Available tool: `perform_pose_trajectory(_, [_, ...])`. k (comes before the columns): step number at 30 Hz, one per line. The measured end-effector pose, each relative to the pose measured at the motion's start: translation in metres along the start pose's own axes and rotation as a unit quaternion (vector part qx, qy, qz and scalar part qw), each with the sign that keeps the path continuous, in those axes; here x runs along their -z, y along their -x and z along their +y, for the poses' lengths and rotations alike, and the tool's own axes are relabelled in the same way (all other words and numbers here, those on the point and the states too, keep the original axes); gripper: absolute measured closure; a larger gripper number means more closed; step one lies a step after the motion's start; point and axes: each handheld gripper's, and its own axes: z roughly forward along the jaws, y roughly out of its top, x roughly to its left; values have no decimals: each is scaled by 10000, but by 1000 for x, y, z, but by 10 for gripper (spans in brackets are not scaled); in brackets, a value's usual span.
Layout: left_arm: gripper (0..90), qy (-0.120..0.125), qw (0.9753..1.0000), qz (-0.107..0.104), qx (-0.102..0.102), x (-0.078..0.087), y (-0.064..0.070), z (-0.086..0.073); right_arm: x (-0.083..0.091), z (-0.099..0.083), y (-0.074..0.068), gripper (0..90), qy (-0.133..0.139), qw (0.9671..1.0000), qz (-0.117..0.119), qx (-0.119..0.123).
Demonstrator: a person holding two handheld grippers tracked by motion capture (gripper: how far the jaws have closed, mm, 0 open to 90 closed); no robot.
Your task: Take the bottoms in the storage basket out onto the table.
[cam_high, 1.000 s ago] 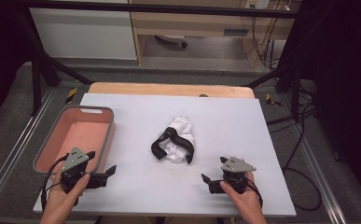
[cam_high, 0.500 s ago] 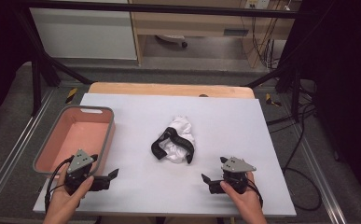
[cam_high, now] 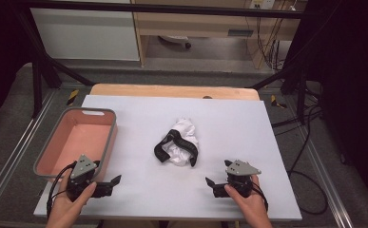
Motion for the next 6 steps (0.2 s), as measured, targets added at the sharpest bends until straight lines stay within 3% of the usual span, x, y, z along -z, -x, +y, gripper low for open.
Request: perform_pose_trajectory(6, [62, -21, 10000, 87, -23, 0, 0, -1, 0, 0, 1, 54, 6, 10000, -19, -22])
